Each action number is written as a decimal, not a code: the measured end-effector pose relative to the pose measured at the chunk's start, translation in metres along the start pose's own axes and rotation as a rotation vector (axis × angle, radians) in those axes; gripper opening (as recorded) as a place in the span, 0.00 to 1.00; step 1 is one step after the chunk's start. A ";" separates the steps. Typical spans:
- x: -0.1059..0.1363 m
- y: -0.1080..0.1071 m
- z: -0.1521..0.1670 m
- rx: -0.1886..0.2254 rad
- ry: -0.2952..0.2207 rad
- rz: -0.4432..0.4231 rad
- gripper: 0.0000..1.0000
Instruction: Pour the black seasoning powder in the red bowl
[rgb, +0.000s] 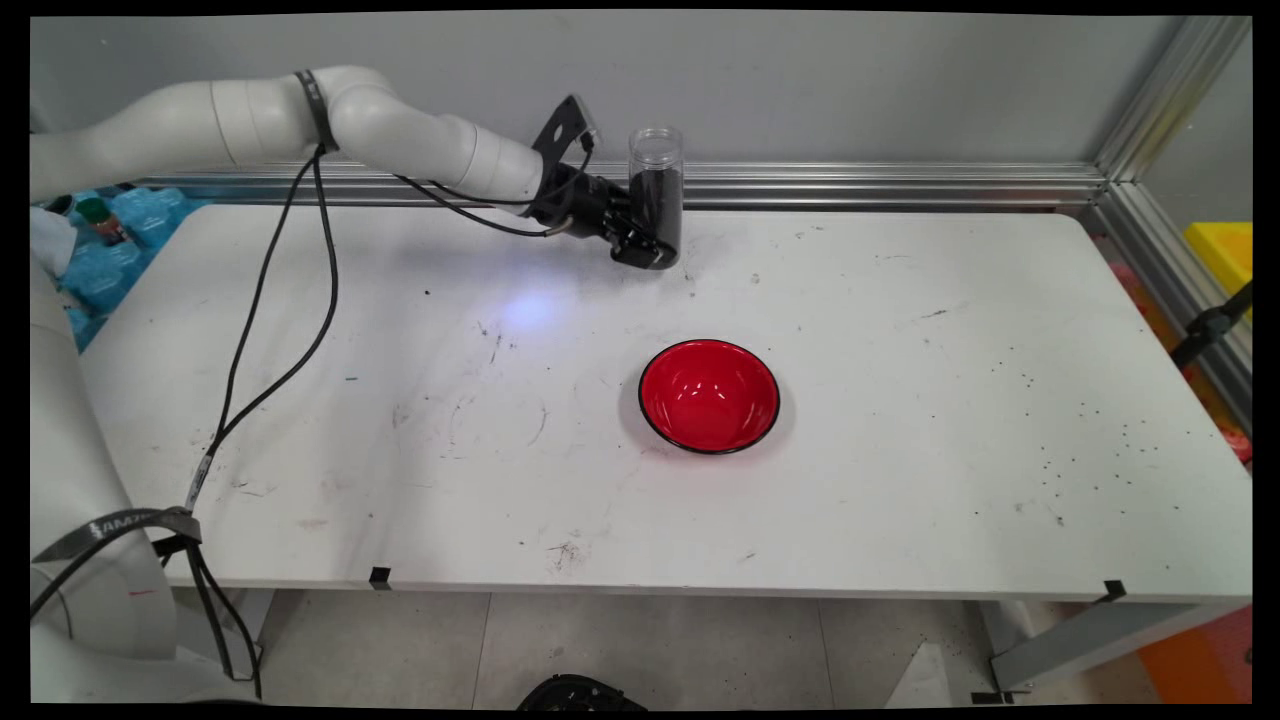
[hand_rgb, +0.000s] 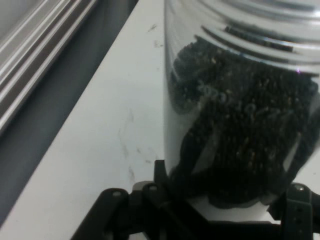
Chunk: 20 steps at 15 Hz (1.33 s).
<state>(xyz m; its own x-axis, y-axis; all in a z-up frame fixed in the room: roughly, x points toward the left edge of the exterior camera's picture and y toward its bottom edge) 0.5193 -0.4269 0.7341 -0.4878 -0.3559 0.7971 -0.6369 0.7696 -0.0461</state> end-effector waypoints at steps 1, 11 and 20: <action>0.005 0.002 -0.004 -0.002 0.004 0.016 0.00; 0.060 0.027 -0.042 0.032 0.038 0.234 0.00; 0.074 0.057 -0.049 0.071 0.026 0.653 0.00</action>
<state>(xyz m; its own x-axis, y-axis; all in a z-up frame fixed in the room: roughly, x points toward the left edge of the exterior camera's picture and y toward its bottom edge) 0.4762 -0.3828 0.8197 -0.7735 0.1862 0.6058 -0.2529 0.7858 -0.5644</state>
